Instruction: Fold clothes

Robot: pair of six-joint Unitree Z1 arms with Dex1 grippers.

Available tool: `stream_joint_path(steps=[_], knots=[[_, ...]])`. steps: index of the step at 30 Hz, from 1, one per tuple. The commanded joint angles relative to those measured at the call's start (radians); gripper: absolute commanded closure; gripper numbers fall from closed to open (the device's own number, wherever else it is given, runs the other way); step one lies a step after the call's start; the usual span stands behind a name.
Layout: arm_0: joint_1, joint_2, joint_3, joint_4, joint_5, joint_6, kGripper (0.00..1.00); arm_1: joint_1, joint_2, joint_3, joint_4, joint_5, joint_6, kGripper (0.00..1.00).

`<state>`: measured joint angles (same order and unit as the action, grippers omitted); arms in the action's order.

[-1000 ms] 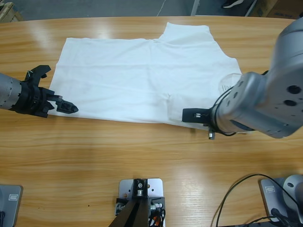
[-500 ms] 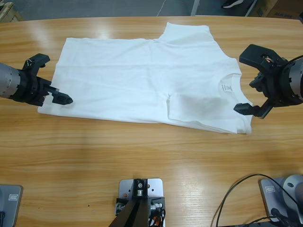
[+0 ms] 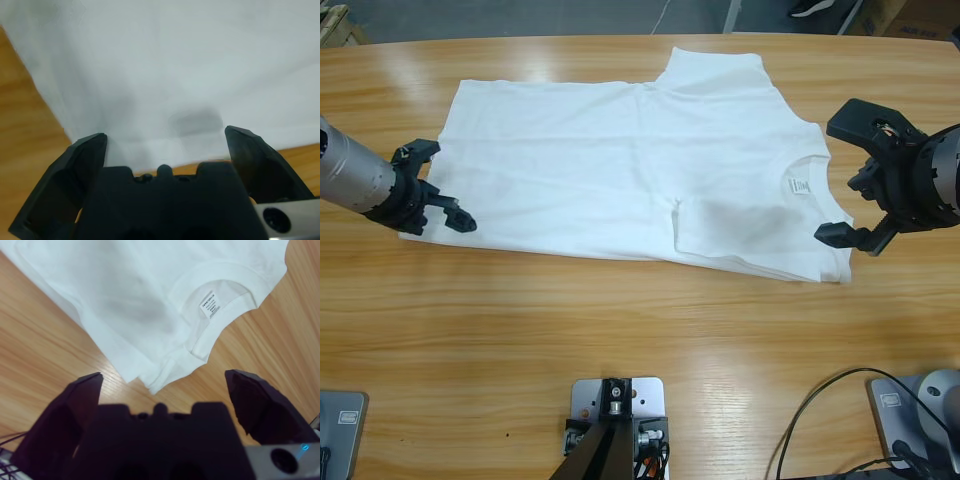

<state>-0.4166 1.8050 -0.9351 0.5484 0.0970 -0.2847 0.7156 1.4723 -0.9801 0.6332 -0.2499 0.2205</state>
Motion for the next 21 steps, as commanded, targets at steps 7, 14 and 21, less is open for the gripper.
stream_joint_path(steps=[7, 14, 21], knots=[[-0.008, -0.144, -0.064, 0.235, -0.105, -0.321, 0.073, -0.01, 0.017, 0.026, 0.006, 0.003, 0.01, 0.009], [0.001, 0.003, -0.142, 0.063, -0.059, 0.013, 0.0, -0.01, 0.028, 0.043, 0.0, -0.005, 0.016, 0.009], [0.005, 0.119, -0.121, -0.008, -0.059, 0.018, 0.0, -0.01, 0.019, 0.064, 0.002, -0.005, 0.016, 0.009]])
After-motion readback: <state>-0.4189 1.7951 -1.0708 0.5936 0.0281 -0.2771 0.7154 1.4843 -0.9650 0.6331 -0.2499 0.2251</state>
